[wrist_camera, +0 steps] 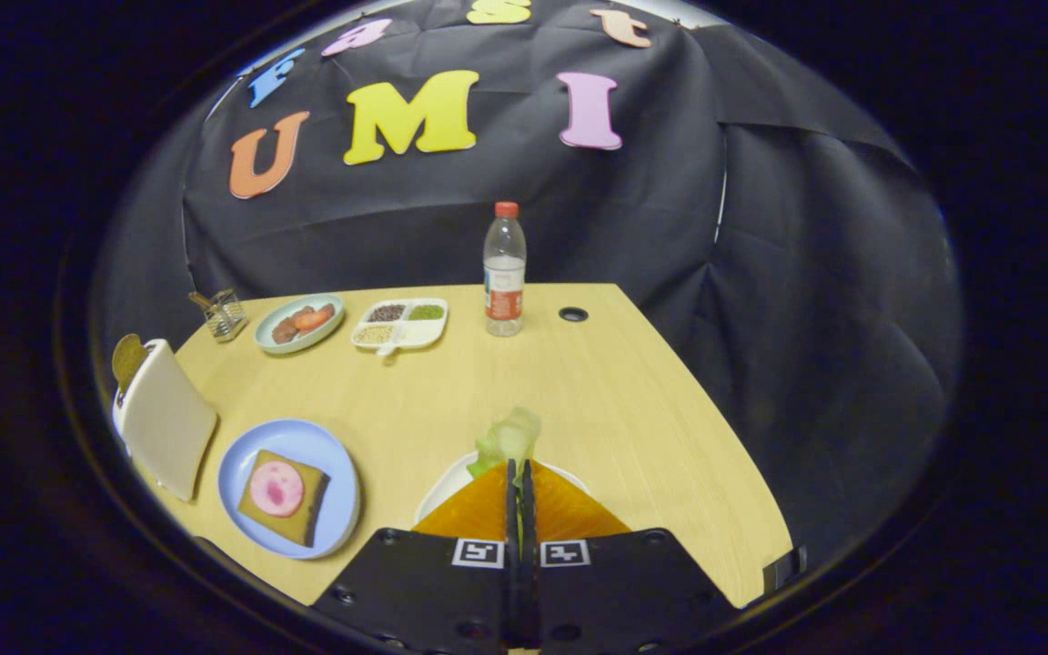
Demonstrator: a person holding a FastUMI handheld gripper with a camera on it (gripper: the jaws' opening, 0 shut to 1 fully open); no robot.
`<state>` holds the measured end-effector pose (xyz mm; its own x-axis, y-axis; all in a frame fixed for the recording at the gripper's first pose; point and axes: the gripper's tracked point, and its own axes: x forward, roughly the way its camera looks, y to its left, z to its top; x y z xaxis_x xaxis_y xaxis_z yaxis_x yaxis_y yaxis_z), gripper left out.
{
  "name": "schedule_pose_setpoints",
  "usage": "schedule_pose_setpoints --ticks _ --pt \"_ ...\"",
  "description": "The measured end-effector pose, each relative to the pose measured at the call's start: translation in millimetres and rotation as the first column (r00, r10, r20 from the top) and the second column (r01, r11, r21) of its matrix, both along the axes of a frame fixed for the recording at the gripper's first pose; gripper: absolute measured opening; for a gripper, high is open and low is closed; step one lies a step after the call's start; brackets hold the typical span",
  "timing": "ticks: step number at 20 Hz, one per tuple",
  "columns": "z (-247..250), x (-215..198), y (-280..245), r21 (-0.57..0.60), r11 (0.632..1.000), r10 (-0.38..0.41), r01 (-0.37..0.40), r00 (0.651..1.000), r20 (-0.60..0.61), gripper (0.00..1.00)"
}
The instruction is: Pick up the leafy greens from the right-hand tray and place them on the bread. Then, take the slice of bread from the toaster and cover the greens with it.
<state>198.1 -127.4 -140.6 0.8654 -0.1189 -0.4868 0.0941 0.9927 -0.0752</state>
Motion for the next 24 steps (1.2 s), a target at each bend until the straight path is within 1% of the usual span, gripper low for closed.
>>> schedule_pose_setpoints --ticks 3,7,11,16,19,21,24 --pt "17.7 -12.2 33.9 -0.036 0.999 0.027 -0.026 0.999 0.034 0.0" --pt "27.2 -32.2 80.7 -0.057 0.996 0.068 -0.065 0.996 0.055 0.0" --pt "32.8 -50.9 144.1 -0.062 0.987 0.155 -0.151 0.985 0.077 0.0" --pt "22.6 -65.1 223.1 -0.053 0.963 0.268 -0.265 0.961 0.072 0.0" --pt "13.1 -66.2 264.1 -0.026 0.943 0.333 -0.332 0.94 0.073 0.0" --pt "5.3 -59.9 275.3 -0.008 0.939 0.343 -0.343 0.937 0.07 0.0" --pt "-23.2 -40.1 278.9 0.047 0.941 0.335 -0.335 0.942 0.019 0.0"
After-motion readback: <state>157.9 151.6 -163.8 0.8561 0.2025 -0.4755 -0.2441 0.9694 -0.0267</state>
